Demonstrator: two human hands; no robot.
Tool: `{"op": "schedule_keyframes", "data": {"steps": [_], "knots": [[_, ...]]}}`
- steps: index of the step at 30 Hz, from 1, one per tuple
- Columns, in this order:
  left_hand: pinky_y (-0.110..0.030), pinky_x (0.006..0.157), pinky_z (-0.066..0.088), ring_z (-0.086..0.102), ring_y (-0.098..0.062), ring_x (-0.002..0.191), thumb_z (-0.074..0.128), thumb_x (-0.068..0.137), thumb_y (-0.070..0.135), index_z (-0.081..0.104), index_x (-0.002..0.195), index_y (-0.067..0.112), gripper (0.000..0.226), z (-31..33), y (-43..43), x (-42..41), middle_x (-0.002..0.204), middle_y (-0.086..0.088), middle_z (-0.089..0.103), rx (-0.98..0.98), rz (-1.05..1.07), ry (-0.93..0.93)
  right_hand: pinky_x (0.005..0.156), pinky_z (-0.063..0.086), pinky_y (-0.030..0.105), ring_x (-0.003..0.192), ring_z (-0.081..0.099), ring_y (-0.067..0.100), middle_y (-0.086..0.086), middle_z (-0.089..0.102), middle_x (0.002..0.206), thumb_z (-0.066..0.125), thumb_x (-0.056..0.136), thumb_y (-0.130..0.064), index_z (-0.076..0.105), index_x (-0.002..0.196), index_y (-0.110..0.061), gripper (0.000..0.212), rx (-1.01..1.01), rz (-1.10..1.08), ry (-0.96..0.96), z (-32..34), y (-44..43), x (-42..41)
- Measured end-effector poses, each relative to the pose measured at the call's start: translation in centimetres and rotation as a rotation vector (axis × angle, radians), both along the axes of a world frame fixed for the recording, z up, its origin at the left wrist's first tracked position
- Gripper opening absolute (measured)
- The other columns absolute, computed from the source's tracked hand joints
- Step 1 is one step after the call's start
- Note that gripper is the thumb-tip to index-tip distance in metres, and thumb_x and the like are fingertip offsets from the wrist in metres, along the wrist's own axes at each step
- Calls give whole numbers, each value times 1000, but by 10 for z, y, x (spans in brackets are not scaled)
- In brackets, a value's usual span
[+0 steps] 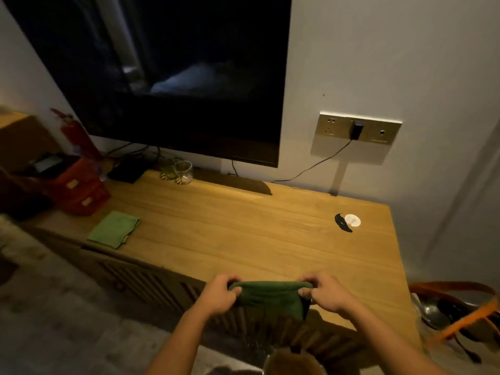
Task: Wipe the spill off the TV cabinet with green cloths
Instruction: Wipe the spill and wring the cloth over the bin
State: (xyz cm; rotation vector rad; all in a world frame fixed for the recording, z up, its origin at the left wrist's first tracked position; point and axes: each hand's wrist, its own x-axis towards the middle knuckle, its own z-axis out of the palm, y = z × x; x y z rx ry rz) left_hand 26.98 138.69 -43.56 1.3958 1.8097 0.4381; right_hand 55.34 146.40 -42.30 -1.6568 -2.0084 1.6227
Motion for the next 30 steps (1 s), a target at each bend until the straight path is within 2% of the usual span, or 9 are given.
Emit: {"op": "schedule_keyframes", "data": {"steps": [3,7,11,14,16,19,24,27,30], "knots": [[-27,83,49,62,-19,95,68,87,3,70,96,14,14,22,5,-33,98,-11,70,103,259,-199,73,61,34,89,72,19,11,73,100,62,93,-7,73,101,-12,15,-96,-105,221,27,20,-36],[-29,77,50,64,-23,92,67,87,2,71,90,17,16,47,3,-78,99,-12,69,168,587,-460,72,59,33,93,71,21,11,73,104,63,94,-12,72,106,-11,15,-145,-141,424,57,33,-93],[-36,75,56,70,-26,89,69,88,10,73,93,21,13,58,-3,-126,99,-12,73,215,796,-646,72,59,35,93,71,25,11,74,100,63,95,-15,70,106,-10,15,-188,-166,518,78,41,-150],[-30,60,55,73,-21,79,70,88,13,72,98,17,12,59,-7,-163,96,-10,75,255,907,-748,72,57,36,91,68,24,11,73,97,62,95,-16,68,106,-4,17,-221,-179,535,85,44,-195],[-28,58,54,72,-21,79,69,89,15,72,99,16,11,55,-6,-187,96,-9,75,245,981,-780,67,56,32,85,67,21,10,71,93,60,96,-15,66,106,-1,18,-240,-177,528,87,45,-227],[-33,68,54,68,-27,87,65,91,14,71,99,15,10,48,-1,-225,103,-12,72,145,1028,-844,64,57,31,81,69,21,12,72,92,58,96,-11,66,102,-1,14,-275,-207,502,86,48,-276],[-34,60,61,68,-30,90,64,87,-3,61,116,10,32,54,11,-293,110,-21,68,37,954,-1041,77,61,40,89,70,28,17,71,97,57,96,-6,64,96,1,10,-288,-316,493,88,62,-351],[-33,65,62,68,-29,92,63,85,-8,59,118,9,37,59,21,-338,112,-20,68,6,912,-1006,84,59,44,96,69,30,19,70,103,59,96,-7,65,99,1,11,-281,-338,488,91,72,-389],[-35,70,58,67,-26,93,64,87,-2,62,122,4,36,60,32,-382,112,-16,69,-14,872,-936,80,60,41,95,70,30,17,72,97,59,95,-5,66,89,-2,10,-285,-327,494,89,77,-423]]}}
